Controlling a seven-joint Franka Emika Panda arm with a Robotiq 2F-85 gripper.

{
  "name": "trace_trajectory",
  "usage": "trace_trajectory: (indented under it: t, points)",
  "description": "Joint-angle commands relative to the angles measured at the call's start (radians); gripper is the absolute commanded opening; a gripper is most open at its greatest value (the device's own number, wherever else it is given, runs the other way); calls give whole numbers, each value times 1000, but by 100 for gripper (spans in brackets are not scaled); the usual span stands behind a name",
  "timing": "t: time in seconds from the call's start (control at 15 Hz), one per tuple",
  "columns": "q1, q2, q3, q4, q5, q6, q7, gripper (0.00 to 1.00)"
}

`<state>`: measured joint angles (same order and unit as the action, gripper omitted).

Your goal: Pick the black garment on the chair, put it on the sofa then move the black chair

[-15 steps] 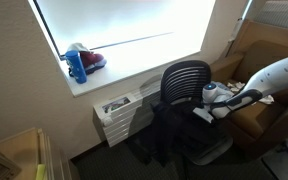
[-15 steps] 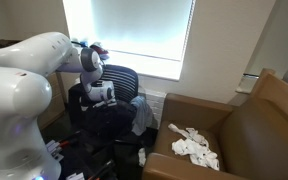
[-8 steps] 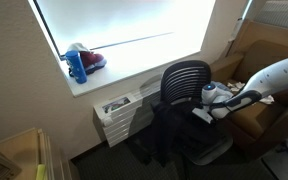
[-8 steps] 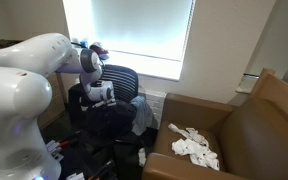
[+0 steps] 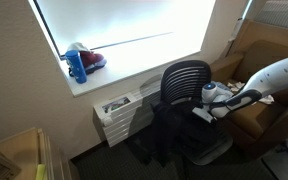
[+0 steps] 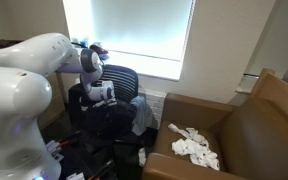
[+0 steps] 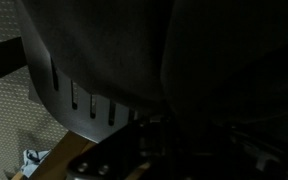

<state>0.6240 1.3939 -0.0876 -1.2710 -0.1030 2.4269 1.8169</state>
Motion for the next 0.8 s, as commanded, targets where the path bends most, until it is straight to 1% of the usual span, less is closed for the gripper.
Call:
trace_trajectory:
  t: [0.0,0.2,0.33,0.4,0.53,0.73]
  points:
    - [-22,-20,16,-17,4,-7,-37,0]
    - [-20,-51,20,-35,-3,-13,-65,2]
    - [21,-161,-19,-137,-36,52,-54,2]
    - [57,-205,-60,-193,-68,134,-17,2]
    - [116,-282,-131,-264,-116,211,59,2]
    - [234,-408,-270,-387,-169,328,220,2]
